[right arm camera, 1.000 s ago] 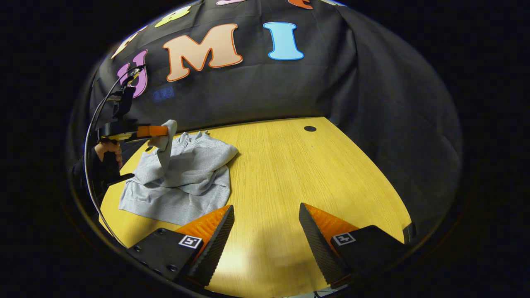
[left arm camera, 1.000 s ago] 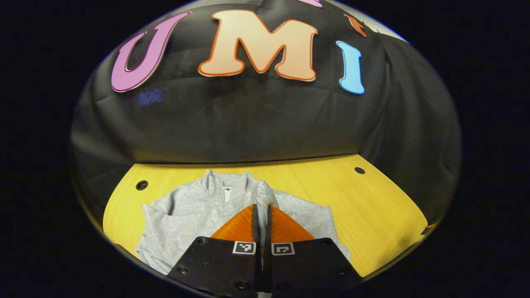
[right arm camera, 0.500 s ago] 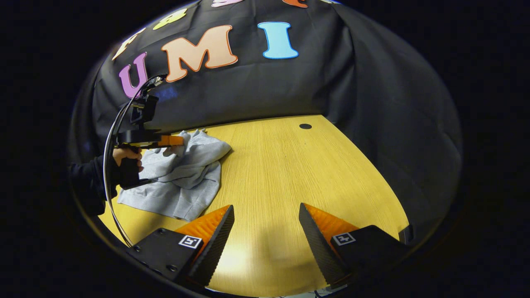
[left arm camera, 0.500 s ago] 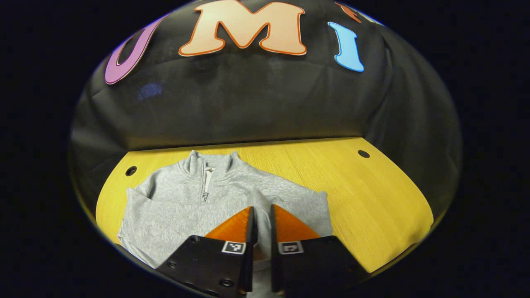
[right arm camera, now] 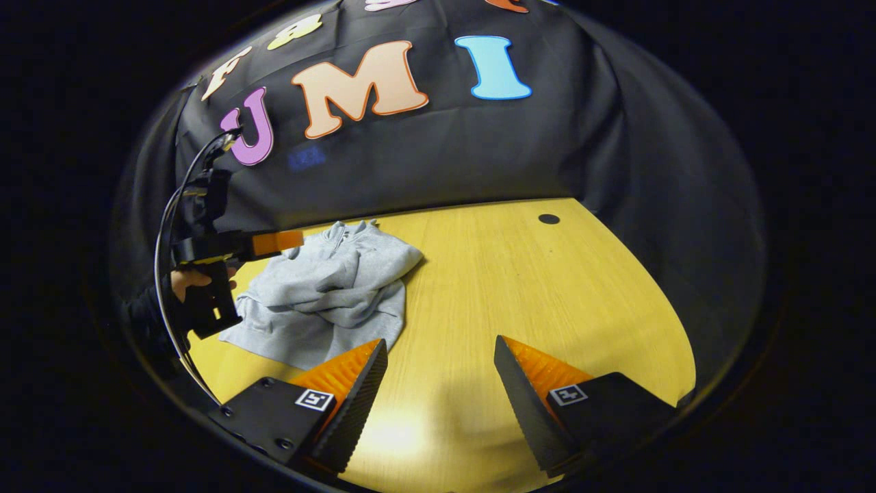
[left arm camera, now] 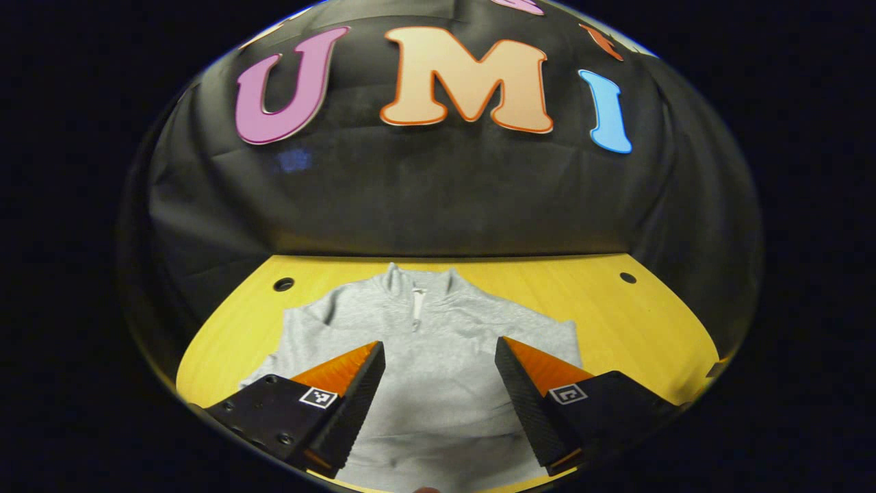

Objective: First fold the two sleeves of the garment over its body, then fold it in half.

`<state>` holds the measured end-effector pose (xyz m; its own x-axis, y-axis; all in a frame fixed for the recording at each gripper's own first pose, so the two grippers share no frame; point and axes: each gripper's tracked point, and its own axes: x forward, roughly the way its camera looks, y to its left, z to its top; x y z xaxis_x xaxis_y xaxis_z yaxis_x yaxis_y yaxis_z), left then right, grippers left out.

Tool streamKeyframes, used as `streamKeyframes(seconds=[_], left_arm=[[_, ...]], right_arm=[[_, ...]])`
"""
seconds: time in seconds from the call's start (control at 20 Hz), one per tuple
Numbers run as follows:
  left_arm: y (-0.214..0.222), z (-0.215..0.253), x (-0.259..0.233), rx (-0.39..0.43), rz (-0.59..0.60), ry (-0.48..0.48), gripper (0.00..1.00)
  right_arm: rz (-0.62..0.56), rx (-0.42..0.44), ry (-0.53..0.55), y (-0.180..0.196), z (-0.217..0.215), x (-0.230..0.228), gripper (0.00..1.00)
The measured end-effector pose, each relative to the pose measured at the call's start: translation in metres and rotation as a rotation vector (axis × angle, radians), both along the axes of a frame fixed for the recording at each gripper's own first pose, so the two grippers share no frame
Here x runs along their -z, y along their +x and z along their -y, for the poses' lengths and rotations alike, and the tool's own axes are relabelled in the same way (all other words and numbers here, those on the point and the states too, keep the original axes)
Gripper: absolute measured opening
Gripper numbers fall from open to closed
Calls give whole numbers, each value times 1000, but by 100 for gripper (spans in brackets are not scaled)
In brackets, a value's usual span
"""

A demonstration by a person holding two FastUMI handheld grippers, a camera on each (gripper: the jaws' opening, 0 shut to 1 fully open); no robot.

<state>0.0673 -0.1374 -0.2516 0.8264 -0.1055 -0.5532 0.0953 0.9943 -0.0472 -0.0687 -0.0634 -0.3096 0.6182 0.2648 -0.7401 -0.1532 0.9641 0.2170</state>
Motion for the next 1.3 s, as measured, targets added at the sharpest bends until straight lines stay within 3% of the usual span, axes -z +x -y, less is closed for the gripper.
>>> streamKeyframes(seconds=[0.15,0.25,0.3,0.35,0.6,0.65,1.2,1.3], left_arm=[[-19,-57,-5,-12,15,52,95],[-31,-89,0,-22,0,80,95],[-37,-104,4,-29,-16,89,95],[-42,-116,8,-35,-27,86,95],[-74,-165,34,-92,-96,64,96],[-82,-173,39,-106,-109,58,95],[-152,-209,109,-113,-276,42,96],[-158,-207,120,-106,-309,23,96]], right_arm=[[-9,-19,22,9,-32,4,94],[-5,-24,18,15,-49,6,98],[-18,-28,19,16,-58,9,94],[-29,-31,18,14,-62,17,98],[-55,-52,-17,14,-94,25,94],[-58,-55,-28,13,-97,29,98],[-142,-105,-136,-13,-125,73,94],[-159,-115,-156,-18,-127,82,99]])
